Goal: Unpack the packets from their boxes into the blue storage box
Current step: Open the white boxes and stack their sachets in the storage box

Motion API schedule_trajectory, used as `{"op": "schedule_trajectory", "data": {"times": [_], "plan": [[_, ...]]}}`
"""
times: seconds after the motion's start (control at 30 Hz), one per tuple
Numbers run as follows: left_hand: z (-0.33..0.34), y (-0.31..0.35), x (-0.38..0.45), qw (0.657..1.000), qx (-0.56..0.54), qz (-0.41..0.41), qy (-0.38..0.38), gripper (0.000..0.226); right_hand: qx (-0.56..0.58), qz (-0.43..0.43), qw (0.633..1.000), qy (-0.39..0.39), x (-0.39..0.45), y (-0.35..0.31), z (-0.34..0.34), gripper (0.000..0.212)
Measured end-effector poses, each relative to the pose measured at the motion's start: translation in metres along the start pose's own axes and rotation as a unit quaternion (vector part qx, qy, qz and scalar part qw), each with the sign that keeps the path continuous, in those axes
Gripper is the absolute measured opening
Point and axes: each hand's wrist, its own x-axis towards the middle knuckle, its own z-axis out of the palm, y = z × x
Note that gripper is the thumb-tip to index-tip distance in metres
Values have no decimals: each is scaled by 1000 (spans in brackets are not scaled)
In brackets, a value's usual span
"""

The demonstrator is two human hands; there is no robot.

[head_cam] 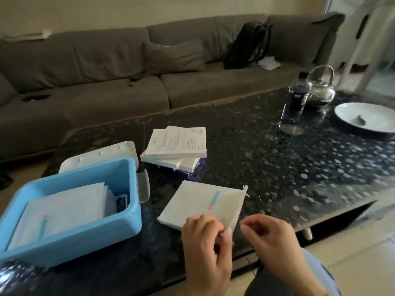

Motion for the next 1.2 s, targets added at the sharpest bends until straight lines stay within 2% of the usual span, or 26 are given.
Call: {"op": "schedule_trajectory", "data": {"times": [0.13,0.2,0.37,0.5,0.67,0.93,1.03,1.1,1.2], "plan": [[-7,7,1,999,-38,-16,25,23,119,20,992,-33,2,-20,18,13],[-10,7,1,999,-34,-18,21,19,121,50,991,-28,6,-23,24,9],[-10,4,-2,999,-42,14,27,14,6,127,992,-20,11,-27,31,22],[-7,2,-6,999,-33,17,18,15,-93,153,984,-24,11,-34,35,22],[-7,-1,-10,1000,-10,21,10,18,-110,169,979,-41,14,-34,39,17],[-12,2,-1,999,-28,1,26,12,66,122,990,-24,5,-28,35,18],[-14,2,0,999,-38,2,20,18,159,126,979,10,-4,-18,27,19],[-14,2,1,999,-40,-5,12,22,270,168,948,29,-11,-11,16,18],[-11,-1,0,999,-30,-10,-5,22,471,231,851,3,-19,-6,2,28]]}}
